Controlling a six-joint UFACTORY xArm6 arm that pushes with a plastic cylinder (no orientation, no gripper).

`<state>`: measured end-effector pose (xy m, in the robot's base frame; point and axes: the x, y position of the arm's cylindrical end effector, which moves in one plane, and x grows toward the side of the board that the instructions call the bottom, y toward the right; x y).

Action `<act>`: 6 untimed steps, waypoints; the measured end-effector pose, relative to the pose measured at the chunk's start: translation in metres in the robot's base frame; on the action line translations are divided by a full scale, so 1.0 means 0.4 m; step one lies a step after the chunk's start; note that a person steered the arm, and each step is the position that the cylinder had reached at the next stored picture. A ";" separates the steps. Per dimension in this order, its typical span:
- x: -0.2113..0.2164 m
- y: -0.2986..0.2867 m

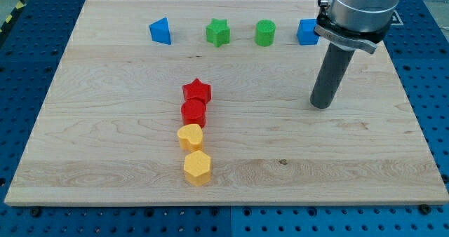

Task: Move your arm to the yellow hexagon

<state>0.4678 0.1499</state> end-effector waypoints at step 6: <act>0.311 -0.072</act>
<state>0.5921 0.1213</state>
